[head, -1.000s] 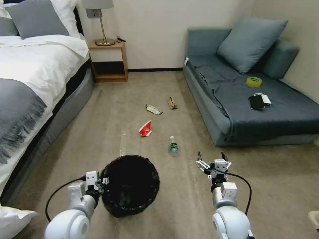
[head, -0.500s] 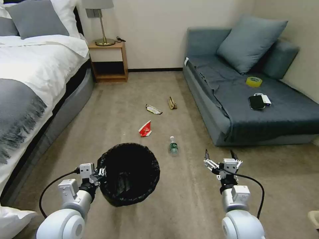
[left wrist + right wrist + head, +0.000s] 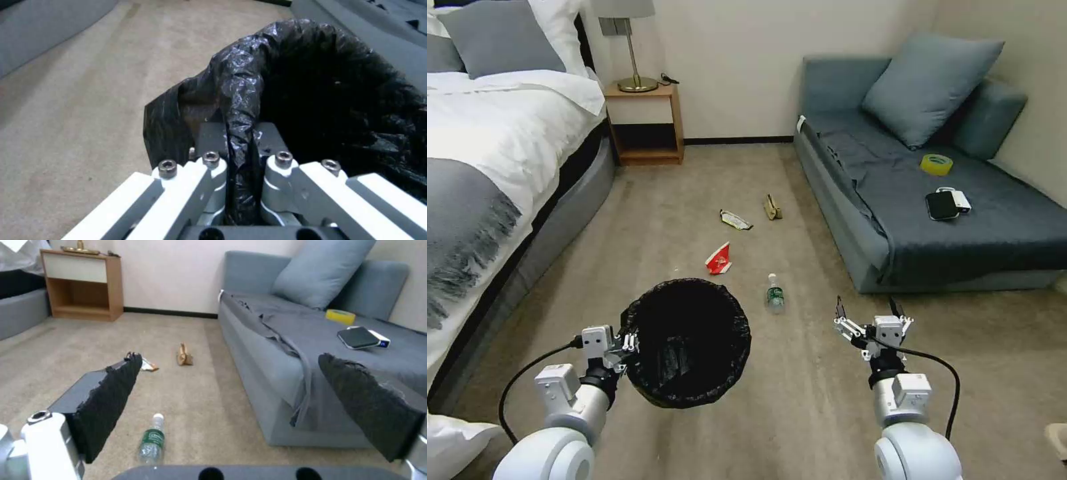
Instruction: Pick up the trash bin, then pick up the garbage on the floor and place it into the trash bin.
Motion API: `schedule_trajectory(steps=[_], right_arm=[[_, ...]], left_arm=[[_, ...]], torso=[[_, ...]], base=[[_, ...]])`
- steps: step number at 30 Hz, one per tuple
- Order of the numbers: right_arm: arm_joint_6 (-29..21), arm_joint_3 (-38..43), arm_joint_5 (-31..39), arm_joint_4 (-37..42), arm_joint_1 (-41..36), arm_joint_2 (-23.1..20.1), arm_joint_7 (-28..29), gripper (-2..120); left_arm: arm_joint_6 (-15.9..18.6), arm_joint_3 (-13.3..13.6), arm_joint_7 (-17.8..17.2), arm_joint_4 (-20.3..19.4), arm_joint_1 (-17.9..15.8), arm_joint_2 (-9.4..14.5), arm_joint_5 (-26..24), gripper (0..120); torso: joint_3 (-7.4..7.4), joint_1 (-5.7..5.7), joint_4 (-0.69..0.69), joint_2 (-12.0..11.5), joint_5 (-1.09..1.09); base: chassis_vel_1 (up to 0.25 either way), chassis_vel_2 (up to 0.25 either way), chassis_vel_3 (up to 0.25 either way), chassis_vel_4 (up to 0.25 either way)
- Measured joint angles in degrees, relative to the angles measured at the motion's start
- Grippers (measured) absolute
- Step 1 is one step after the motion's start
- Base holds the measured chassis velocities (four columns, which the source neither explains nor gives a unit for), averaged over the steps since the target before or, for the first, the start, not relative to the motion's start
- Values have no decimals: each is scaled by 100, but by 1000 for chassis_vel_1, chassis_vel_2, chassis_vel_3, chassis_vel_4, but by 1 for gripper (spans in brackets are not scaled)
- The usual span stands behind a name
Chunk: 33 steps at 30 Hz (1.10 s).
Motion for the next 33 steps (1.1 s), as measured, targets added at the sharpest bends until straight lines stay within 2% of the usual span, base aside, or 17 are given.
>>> schedule_trajectory(steps=[11, 22, 33], right_arm=[[-208, -134, -103, 64, -33, 17, -73, 100], [-106, -156, -109, 14, -48, 36, -89, 100], [-9, -156, -110, -44, -49, 43, -89, 100]], left_arm=[[-15, -238, -43, 68, -63, 13, -233, 5], [-43, -272, -49, 103, -91, 17, -295, 5], [-65, -284, -60, 120, -97, -3, -313, 5]], torso=[[0, 0, 0, 0, 0], [0, 0, 0, 0, 0], [-1, 0, 0, 1, 0]], base=[[0, 0, 0, 0], [0, 0, 0, 0], [-128, 116, 118, -124]])
